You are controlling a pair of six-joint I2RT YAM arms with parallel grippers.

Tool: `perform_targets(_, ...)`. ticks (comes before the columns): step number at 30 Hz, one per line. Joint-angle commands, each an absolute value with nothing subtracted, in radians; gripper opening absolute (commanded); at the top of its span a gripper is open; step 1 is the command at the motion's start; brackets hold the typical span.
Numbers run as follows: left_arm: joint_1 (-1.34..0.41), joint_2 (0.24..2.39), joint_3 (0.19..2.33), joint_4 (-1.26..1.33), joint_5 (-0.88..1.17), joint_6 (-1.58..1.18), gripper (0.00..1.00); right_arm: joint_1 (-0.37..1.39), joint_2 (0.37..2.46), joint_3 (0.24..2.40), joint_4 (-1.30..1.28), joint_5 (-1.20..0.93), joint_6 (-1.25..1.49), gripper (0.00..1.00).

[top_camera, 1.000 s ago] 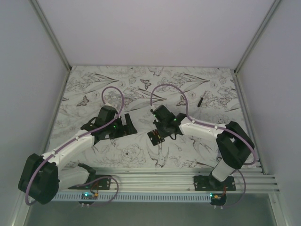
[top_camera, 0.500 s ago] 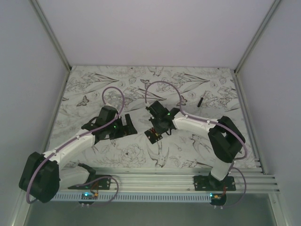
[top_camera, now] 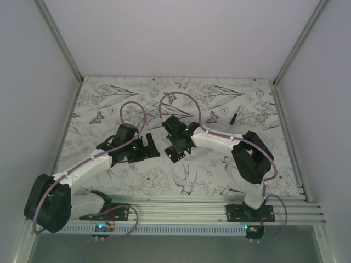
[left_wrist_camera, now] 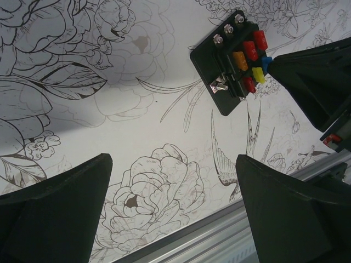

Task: Snap on the fuse box
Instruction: Install the fuse at the fuse box base.

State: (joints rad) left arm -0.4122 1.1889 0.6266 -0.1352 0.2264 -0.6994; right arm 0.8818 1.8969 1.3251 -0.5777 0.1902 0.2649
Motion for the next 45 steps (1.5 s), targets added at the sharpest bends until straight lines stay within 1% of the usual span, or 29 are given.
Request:
perform_targets(1, -0.405, 1.209, 0.618, -0.143, 0.233, -0.721, 1.00, 0.916, 1.952, 1.245, -0.663, 0.198, 0.255, 0.00)
perform_targets(9, -0.405, 1.201, 0.613, -0.123, 0.243, -0.733, 0.99, 0.915, 1.889, 1.203, -0.707, 0.185, 0.249, 0.00)
perform_targets(14, -0.405, 1.194, 0.607, -0.123, 0.247, -0.739, 0.99, 0.908, 1.933, 1.220, -0.670, 0.175, 0.253, 0.00)
perform_targets(23, -0.405, 1.182, 0.599, -0.123, 0.253, -0.739, 0.99, 0.888, 2.021, 1.173, -0.624, 0.113, 0.248, 0.00)
perform_targets(29, -0.405, 1.180, 0.601, -0.123, 0.253, -0.737, 0.98, 0.868, 1.959, 1.117, -0.638, 0.120, 0.246, 0.00)
perform_targets(35, -0.405, 1.180, 0.604, -0.123, 0.255, -0.737, 0.98, 0.862, 1.893, 1.119, -0.672, 0.126, 0.232, 0.00)
perform_targets(45, -0.405, 1.185, 0.606, -0.122, 0.255, -0.738, 0.98, 0.883, 2.054, 1.094, -0.602, 0.109, 0.267, 0.00)
